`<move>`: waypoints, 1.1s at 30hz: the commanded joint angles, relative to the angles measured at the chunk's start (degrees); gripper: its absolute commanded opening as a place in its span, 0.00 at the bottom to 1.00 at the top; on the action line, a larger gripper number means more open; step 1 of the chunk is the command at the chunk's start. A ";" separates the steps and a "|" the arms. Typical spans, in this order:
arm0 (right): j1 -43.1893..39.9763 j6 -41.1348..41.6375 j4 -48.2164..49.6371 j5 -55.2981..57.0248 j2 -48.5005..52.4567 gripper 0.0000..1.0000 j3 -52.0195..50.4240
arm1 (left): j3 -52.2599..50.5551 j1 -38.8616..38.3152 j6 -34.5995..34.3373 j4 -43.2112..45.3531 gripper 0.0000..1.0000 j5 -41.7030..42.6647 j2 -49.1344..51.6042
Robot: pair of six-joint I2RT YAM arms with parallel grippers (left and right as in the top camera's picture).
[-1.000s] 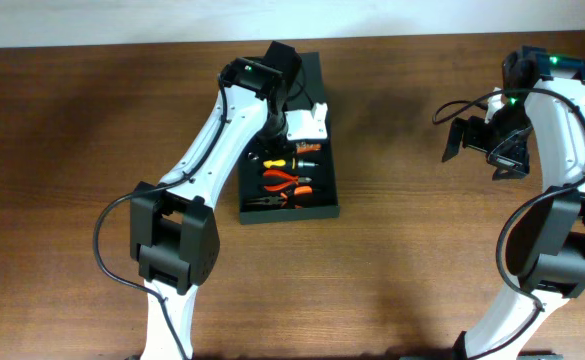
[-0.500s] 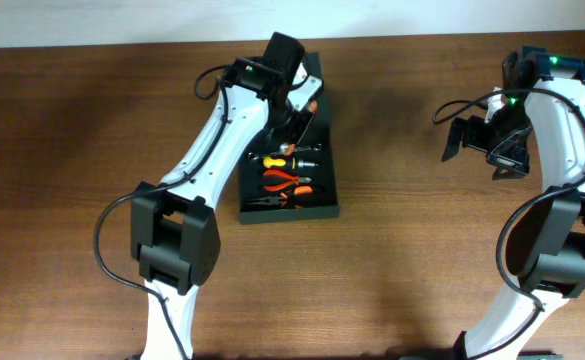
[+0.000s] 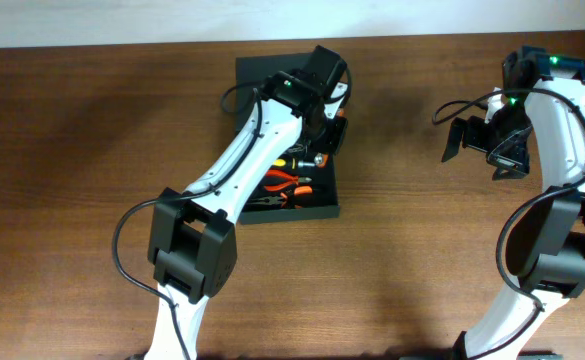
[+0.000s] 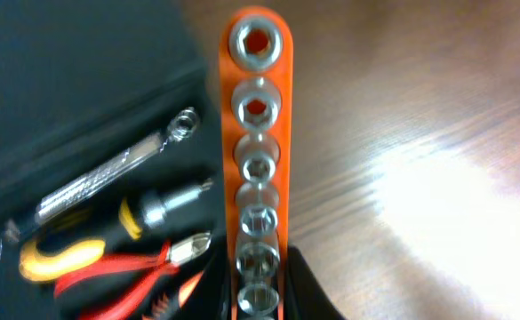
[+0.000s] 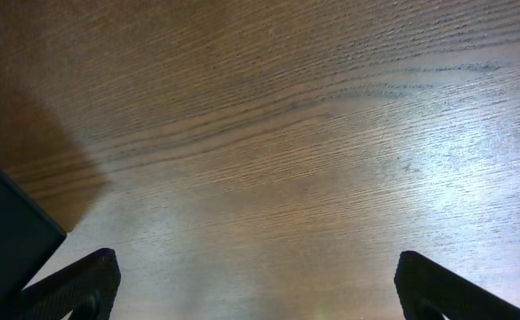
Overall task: Pack container
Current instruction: 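Lower the socket rail into the box's right side and release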
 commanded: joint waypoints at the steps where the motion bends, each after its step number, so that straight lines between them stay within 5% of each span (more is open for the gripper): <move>1: -0.17 -0.11 -0.04 0.74 0.09 0.99 -0.15 | 0.66 0.33 -12.96 -2.93 0.02 -5.55 0.09; 20: -0.17 -0.09 -0.50 0.72 0.09 0.99 -0.15 | -3.82 -2.03 -26.86 -4.68 0.02 -5.51 0.63; 33: -0.17 -0.07 -0.50 0.70 0.09 0.99 -0.15 | -8.59 -2.84 -28.06 -1.40 0.02 -5.27 0.63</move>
